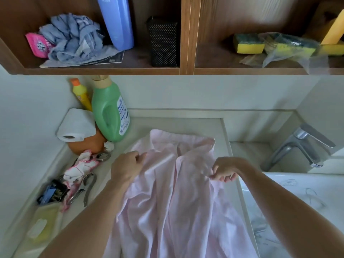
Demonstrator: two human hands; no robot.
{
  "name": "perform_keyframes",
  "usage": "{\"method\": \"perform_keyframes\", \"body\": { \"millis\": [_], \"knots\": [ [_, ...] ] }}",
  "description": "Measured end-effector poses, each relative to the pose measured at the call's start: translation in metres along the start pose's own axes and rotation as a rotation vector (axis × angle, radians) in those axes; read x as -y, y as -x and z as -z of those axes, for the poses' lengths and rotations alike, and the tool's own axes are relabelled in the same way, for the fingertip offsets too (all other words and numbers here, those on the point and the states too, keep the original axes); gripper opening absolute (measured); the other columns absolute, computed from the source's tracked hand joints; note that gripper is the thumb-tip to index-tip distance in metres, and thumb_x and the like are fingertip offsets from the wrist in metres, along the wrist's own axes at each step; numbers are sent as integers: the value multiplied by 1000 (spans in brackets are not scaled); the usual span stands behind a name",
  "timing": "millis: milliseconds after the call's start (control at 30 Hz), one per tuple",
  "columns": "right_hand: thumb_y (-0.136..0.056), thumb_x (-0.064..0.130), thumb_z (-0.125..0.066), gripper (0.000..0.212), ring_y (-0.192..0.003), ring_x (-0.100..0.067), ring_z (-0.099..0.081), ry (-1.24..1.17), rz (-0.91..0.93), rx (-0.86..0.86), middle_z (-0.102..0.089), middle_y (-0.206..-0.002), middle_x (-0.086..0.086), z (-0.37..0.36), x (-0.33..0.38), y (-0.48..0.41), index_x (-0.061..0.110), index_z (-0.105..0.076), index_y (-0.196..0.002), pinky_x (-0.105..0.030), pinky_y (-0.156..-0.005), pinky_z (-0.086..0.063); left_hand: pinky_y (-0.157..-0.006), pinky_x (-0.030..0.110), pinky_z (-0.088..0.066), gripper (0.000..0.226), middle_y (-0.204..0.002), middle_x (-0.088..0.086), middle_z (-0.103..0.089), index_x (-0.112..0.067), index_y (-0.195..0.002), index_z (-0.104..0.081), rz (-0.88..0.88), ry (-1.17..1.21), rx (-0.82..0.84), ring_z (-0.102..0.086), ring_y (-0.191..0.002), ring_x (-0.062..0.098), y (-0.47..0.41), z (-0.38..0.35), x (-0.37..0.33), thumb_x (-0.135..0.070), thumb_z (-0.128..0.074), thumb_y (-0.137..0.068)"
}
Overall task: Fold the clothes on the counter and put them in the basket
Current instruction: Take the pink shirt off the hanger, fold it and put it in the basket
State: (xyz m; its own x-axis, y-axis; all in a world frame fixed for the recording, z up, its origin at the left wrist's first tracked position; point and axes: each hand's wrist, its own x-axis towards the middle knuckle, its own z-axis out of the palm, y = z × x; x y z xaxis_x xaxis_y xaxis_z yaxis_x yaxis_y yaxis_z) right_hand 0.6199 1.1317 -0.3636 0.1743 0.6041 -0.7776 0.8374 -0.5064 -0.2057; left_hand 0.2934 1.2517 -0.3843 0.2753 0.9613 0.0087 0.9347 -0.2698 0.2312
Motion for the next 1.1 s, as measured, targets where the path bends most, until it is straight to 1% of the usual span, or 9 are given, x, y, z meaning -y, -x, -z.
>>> {"method": "perform_keyframes", "body": {
  "millis": [67,133,200,333,533,733,800,900,1100],
  "knots": [
    [-94,35,-58,27,-90,-31,-67,-136,-7,-479,-65,-87,-11,9,0,-18,8,-63,-93,-37,-89,-55,-74,35,-51,31,-99,1,-66,-23,-98,-62,0,181,-67,-65,-94,27,-9,-1,-3,-53,-56,-92],
    [-95,25,-53,20,-110,-35,-58,-372,37,-810,-55,-119,-14,8,9,-33,14,-56,-112,-38,-98,-45,-92,41,-49,51,-128,7,-53,-20,-131,-51,16,319,17,-57,-114,28,-18,-8,-10,-47,-63,-90],
    [-95,26,-55,37,-120,-35,-52,-458,132,-916,-40,-138,-12,8,17,-45,18,-48,-131,-39,-103,-38,-103,43,-42,71,-146,13,-41,-14,-146,-37,66,447,33,-47,-130,31,-30,-10,-21,-50,-63,-91],
    [-93,34,-63,71,-139,-33,-38,-367,102,-763,-17,-160,-12,17,32,-65,19,-26,-151,-41,-112,-35,-108,46,-39,87,-152,10,-41,-15,-151,-25,133,409,142,-43,-136,35,-66,-16,-36,-64,-59,-87],
    [-83,22,-64,53,-112,-29,-59,-204,114,-548,-62,-120,-6,-4,36,-60,20,-51,-134,-36,-90,-53,-91,46,-51,65,-130,14,-56,-10,-143,-32,191,174,297,-57,-114,36,-61,-23,-34,-24,-62,-86],
    [-66,18,-64,15,-53,-20,-66,-228,157,-483,-64,-60,1,-10,46,-3,15,-65,-80,-21,-46,-45,-84,32,-48,39,-124,14,-67,-12,-127,-63,193,379,73,-62,-111,34,-7,12,-34,-34,-55,-96],
    [-68,15,-65,19,-51,-19,-66,-280,201,-469,-65,-65,-1,-9,53,21,14,-63,-87,-21,-45,-47,-81,27,-40,34,-126,15,-65,-9,-127,-62,157,426,-30,-60,-116,33,12,39,-41,-28,-53,-101],
    [-85,29,-66,24,-56,-22,-71,-435,261,-491,-69,-81,-9,-9,60,64,12,-58,-101,-26,-46,-53,-63,26,-35,17,-104,18,-68,-10,-103,-67,37,447,-149,-61,-92,32,37,80,-50,-13,-51,-101],
    [-82,4,-44,23,-63,-32,-72,-482,179,-706,-70,-74,-19,-20,58,188,5,-54,-103,-42,-59,-62,-79,20,-40,30,-112,11,-72,-10,-115,-72,-151,594,-367,-63,-106,27,116,169,-54,0,-51,-97]
  ]
}}
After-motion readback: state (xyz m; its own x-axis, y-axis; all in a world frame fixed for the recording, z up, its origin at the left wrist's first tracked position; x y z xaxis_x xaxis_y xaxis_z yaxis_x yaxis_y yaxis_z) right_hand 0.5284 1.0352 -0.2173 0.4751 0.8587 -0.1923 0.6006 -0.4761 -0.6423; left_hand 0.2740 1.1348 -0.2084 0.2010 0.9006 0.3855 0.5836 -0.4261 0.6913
